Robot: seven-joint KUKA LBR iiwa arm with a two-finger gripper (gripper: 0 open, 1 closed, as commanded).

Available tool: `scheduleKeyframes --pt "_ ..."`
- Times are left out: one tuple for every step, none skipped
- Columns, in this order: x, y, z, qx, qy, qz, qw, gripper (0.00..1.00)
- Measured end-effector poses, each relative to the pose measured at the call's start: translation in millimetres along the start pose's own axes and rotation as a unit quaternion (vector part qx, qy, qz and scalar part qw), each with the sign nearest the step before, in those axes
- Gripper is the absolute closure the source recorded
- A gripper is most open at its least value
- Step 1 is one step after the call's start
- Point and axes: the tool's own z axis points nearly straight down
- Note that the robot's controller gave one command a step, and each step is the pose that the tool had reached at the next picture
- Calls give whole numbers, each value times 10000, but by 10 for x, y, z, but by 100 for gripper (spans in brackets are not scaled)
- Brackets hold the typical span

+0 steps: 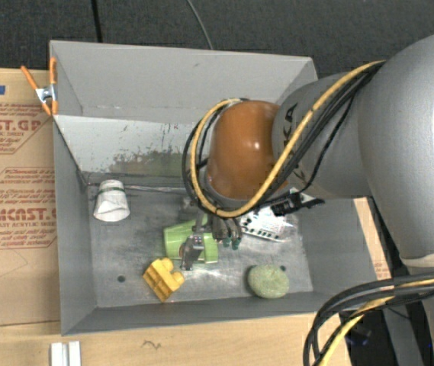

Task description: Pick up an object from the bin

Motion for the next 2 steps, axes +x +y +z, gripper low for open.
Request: scheduleKeyframes --pt "20 -10 562 8 25 50 10000 0" --pt "-48 -50 198 16 45 426 9991 0"
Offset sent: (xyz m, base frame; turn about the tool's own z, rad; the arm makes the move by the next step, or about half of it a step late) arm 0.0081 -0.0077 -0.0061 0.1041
